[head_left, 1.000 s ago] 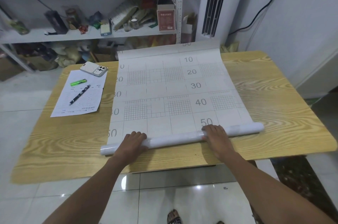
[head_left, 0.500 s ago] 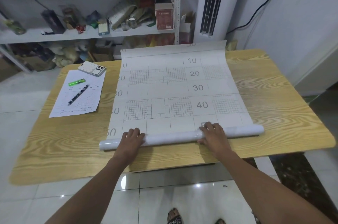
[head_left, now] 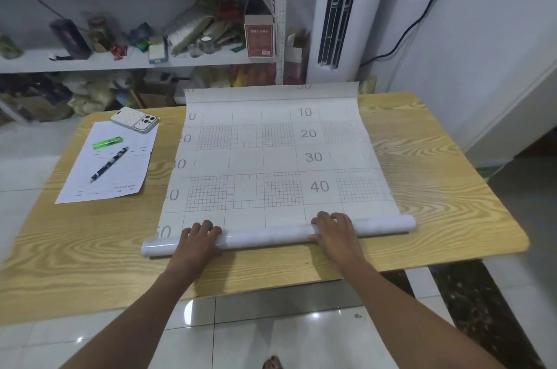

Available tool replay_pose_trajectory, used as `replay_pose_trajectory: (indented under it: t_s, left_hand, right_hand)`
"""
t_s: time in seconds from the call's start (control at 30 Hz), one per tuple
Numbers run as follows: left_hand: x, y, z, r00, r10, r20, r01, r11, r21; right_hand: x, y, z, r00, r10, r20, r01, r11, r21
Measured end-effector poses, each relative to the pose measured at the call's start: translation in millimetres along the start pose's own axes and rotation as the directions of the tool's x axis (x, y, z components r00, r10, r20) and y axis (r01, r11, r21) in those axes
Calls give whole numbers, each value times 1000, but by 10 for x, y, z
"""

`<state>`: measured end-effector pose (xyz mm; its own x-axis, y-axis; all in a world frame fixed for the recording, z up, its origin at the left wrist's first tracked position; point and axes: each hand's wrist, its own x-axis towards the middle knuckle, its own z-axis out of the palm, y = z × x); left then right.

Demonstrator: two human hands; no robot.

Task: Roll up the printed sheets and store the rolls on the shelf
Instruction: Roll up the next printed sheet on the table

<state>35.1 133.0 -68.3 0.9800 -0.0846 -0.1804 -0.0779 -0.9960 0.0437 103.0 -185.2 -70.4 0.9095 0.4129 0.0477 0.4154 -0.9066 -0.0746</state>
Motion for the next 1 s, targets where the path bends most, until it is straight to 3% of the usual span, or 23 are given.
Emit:
replay_pose_trajectory:
  t_s: [0.27,0.53,0.63,0.73,1.0]
  left_hand:
    - [44,-36,-5,1000,17,13,-17,999,37]
    - [14,-77,-49,998,53,-15,-53,998,40]
    - [27,-45,-56,995,91,-50,-84,989,119]
    - [54,-15,-88,992,84,-92,-82,996,32]
    - [46,-19,-89,990,108,-94,-108,994,9]
  right_hand:
    - [41,57,-13,997,-12,77,7,998,62]
    - [116,72,10,998,15,63,-25,986,163]
    - [130,64,-7,999,10,37,-16,988,151]
    - [131,56,-4,999,19,38,-23,994,105]
    - [160,58,-11,997,32,64,-34,999,31]
